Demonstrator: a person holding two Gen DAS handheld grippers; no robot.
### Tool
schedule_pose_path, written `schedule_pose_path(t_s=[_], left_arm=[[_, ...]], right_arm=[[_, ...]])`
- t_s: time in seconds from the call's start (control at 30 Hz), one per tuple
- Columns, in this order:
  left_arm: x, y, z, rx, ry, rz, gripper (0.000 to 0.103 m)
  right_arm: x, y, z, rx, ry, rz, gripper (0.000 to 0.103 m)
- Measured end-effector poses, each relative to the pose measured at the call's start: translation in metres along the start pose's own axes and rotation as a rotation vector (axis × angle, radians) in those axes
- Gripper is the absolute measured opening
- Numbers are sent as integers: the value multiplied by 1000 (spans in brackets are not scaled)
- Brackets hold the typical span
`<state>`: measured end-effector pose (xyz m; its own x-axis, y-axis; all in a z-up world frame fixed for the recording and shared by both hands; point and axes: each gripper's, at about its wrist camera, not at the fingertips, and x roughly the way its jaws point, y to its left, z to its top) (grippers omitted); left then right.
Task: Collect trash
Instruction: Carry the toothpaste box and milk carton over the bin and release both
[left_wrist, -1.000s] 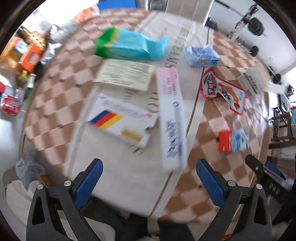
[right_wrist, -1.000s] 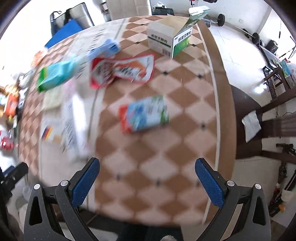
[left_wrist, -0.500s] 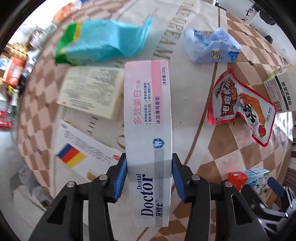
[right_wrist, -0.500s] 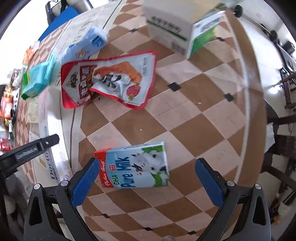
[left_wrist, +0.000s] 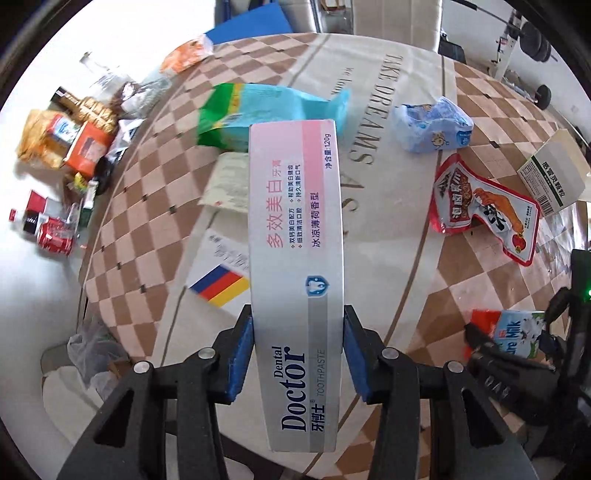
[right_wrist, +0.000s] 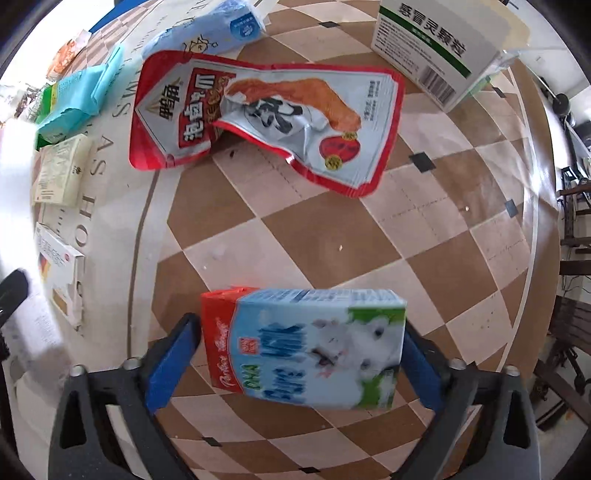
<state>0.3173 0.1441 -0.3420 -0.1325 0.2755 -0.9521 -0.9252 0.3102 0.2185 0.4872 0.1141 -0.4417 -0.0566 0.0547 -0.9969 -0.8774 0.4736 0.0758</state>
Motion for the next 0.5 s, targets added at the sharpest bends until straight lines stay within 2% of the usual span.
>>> schedule_pose_path(t_s=[0.23,0.5], left_arm=[[-25,47,-36,-31,-71,-11,42],[-82,109,-130,-13,-173,-71,42]], right_arm=[[-27,-1,-43,15,-83,19,93],[-100,38,-145,-46,-230,15,93]])
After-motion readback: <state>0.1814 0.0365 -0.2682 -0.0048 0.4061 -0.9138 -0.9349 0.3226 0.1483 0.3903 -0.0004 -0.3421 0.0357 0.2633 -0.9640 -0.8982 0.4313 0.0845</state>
